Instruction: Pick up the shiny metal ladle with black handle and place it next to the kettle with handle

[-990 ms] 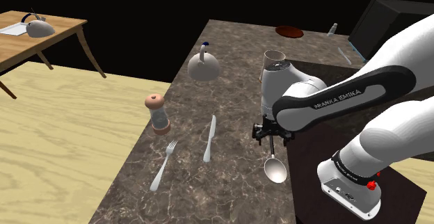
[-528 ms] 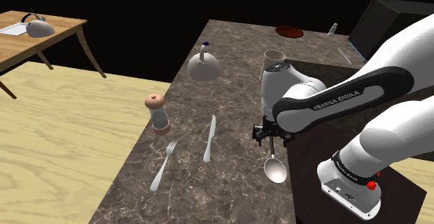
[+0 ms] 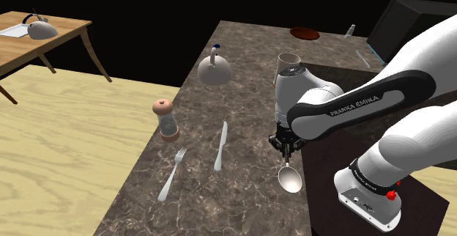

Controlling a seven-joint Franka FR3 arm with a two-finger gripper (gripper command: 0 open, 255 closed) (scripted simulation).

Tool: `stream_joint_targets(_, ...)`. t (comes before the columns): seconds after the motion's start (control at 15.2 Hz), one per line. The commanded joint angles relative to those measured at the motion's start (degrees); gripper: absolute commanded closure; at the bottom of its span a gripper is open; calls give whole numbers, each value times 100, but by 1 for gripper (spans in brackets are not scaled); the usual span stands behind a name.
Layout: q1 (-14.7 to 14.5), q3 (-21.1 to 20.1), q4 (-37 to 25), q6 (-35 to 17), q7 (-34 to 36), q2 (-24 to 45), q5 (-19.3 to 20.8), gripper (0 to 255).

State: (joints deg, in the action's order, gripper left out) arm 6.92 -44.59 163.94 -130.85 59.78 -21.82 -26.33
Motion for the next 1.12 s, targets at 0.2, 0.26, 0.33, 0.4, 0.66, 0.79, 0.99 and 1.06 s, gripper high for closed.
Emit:
stream_joint_targets(0.2, -69, 98, -39, 260, -39, -228, -31, 255)
stream_joint_targets(0.26, -100, 147, -60, 388, -54, -336, -40, 255)
stream_joint_targets(0.33, -127, 194, -82, 513, -68, -441, -44, 255)
stream_joint_targets(0.4, -153, 242, -106, 637, -79, -542, -44, 255)
stream_joint_targets(0.66, -238, 428, -217, 1114, -108, -910, -17, 255)
stream_joint_targets(0.79, -269, 517, -282, 1342, -117, -1075, 8, 255)
stream_joint_targets(0.99, -304, 646, -389, 1672, -124, -1297, 58, 255)
stream_joint_targets(1.06, -314, 688, -428, 1778, -125, -1365, 77, 255)
